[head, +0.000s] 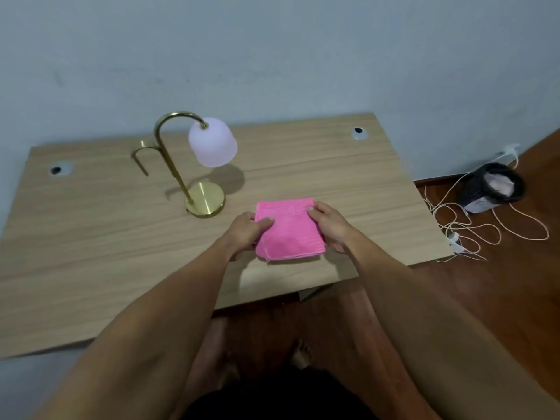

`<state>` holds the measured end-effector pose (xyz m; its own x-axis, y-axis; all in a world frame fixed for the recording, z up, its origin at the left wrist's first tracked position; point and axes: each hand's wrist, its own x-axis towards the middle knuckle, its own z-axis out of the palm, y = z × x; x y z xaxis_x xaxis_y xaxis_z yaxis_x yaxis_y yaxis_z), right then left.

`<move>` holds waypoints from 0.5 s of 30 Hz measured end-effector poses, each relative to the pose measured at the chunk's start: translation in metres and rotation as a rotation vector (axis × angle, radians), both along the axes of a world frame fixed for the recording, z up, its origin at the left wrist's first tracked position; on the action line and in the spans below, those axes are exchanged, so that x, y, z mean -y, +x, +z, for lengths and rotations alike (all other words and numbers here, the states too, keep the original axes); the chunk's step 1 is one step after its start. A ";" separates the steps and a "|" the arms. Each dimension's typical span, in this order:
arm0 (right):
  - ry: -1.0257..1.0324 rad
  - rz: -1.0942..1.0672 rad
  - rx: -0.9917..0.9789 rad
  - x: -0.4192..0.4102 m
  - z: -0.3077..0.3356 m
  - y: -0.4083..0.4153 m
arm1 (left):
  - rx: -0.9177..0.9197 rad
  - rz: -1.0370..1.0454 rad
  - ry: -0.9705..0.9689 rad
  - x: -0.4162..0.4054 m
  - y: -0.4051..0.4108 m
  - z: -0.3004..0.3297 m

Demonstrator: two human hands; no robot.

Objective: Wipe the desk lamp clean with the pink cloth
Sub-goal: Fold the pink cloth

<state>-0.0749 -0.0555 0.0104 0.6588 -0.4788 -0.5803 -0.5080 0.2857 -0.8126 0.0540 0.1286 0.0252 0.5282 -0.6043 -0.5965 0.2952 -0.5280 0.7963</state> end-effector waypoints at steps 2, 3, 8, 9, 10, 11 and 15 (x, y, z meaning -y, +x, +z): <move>-0.046 0.004 -0.011 0.022 -0.007 -0.012 | 0.006 0.007 0.030 0.021 -0.015 -0.007; -0.067 0.013 -0.019 0.035 -0.012 -0.017 | 0.014 0.010 0.042 0.031 -0.022 -0.010; -0.363 0.177 -0.159 0.084 -0.035 -0.041 | 0.082 -0.022 0.037 0.077 -0.056 -0.032; -0.424 0.203 -0.160 0.090 -0.039 -0.044 | 0.125 -0.059 0.043 0.084 -0.057 -0.042; -0.467 0.225 -0.165 0.095 -0.044 -0.046 | 0.161 -0.097 0.052 0.091 -0.056 -0.062; -0.502 0.243 -0.170 0.101 -0.049 -0.048 | 0.187 -0.116 0.066 0.097 -0.052 -0.094; -0.613 0.302 -0.215 0.119 -0.062 -0.054 | 0.268 -0.125 0.090 0.113 -0.061 -0.129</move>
<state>-0.1286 -0.1741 -0.0519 0.7155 -0.5750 -0.3969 -0.6598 -0.3691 -0.6546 -0.0072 0.0156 -0.1039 0.5986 -0.6255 -0.5005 0.0097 -0.6191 0.7853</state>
